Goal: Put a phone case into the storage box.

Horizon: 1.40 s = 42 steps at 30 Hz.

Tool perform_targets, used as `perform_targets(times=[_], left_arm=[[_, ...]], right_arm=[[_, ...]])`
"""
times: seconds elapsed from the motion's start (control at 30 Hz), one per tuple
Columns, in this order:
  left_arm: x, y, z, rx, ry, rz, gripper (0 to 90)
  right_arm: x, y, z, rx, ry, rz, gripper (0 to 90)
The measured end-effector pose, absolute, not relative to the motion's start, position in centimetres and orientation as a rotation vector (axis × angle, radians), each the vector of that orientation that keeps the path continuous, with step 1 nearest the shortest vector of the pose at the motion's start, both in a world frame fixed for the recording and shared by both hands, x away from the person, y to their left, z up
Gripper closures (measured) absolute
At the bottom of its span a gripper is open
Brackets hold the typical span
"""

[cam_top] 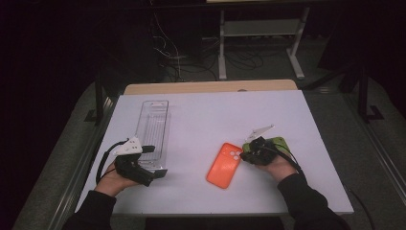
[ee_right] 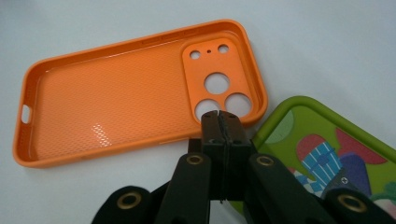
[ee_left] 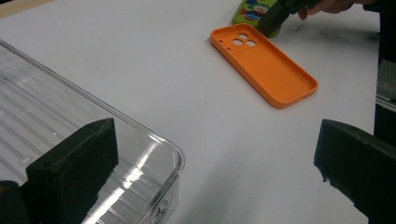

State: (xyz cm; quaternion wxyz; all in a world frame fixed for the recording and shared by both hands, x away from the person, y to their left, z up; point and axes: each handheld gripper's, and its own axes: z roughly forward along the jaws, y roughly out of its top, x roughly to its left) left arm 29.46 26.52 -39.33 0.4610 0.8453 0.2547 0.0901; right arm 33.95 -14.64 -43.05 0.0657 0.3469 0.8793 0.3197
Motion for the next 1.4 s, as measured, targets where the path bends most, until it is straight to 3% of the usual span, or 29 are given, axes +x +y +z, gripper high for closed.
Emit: perform_targets(times=[0.7, 1.4], left_arm=[[29.4, 26.5, -39.4, 2.068, 0.636, 0.218, 0.0], [29.4, 26.5, -39.3, 2.052, 0.646, 0.210, 0.0]], right_arm=[[35.5, -13.5, -43.2, 1.065, 2.616, 0.999, 88.8], [38.3, -9.5, -43.2, 1.021, 2.622, 1.044, 88.8]])
